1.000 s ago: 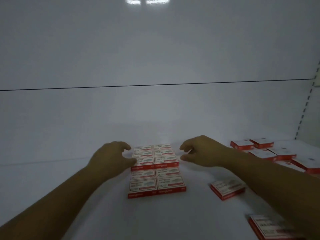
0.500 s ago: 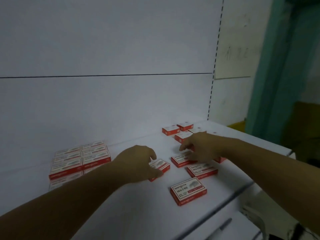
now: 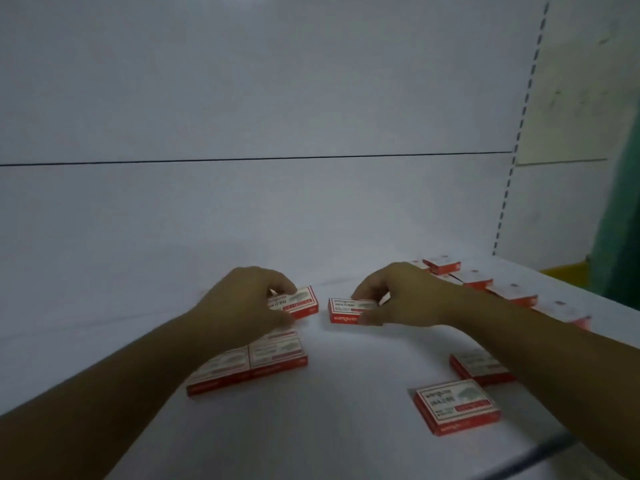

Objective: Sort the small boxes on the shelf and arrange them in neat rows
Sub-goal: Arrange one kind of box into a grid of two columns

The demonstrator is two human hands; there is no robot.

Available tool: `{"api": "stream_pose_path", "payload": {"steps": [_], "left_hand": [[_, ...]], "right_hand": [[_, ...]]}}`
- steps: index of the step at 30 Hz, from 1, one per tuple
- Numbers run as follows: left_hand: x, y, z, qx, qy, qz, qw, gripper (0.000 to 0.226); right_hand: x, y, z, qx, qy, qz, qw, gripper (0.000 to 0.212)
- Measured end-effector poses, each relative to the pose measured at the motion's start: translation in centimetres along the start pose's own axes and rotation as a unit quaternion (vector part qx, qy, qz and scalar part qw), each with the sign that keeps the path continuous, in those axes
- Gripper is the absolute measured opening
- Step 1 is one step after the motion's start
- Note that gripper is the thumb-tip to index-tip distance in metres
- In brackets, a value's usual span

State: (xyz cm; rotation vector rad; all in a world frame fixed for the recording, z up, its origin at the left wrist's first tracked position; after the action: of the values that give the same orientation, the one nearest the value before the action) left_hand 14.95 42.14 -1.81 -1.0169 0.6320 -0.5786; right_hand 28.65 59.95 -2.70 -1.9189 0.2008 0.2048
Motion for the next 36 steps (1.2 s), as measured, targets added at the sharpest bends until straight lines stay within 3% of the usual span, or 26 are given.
{"api": "stream_pose_path", "payload": {"steps": [5, 12, 16, 18, 21, 26, 36], "left_hand": [[2.4, -2.3, -6.2, -0.017, -0.108, 0.029, 0.994, 0.030], [4.0, -0.7, -8.1, -0.016, -0.141, 0.035, 0.989, 0.029], [4.1, -0.6, -8.8, -0.036, -0.173, 0.076, 0.981, 0.055], [4.2, -0.7, -9.6, -0.026, -0.214, 0.065, 0.974, 0.069], [4.5, -0.3, -10.4, 0.025, -0.246, 0.026, 0.969, 0.072], [5.1, 0.2, -10.4, 0.110, -0.219, 0.005, 0.969, 0.058], [4.8, 0.3, -10.0, 0.140, -0.207, 0.020, 0.968, 0.061]], "right_hand": [[-5.1, 3.3, -3.9, 0.014, -0.079, -0.024, 0.997, 0.029], [-7.6, 6.3, -5.0, 0.054, -0.140, -0.016, 0.989, 0.037], [-7.8, 6.7, -4.4, 0.100, -0.154, -0.002, 0.983, 0.042], [-7.7, 6.6, -3.9, 0.096, -0.129, -0.008, 0.987, 0.050], [-7.6, 6.4, -3.3, 0.078, -0.088, -0.032, 0.993, 0.057], [-7.5, 6.5, -3.2, 0.051, -0.089, -0.030, 0.994, 0.031], [-7.4, 6.5, -3.3, 0.066, -0.097, -0.046, 0.992, 0.025]]}}
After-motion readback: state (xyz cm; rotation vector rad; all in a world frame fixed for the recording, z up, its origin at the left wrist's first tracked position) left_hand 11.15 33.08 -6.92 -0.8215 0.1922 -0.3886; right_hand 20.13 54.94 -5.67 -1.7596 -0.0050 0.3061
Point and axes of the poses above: each hand's wrist, its own x-axis away from the middle knuckle, its own y-axis out of the palm, z = x × y, the point moved 3 cm from there along -x, towards the middle knuckle, and after that the axes turned 15 degrees about -y, right-handed, at the moved point
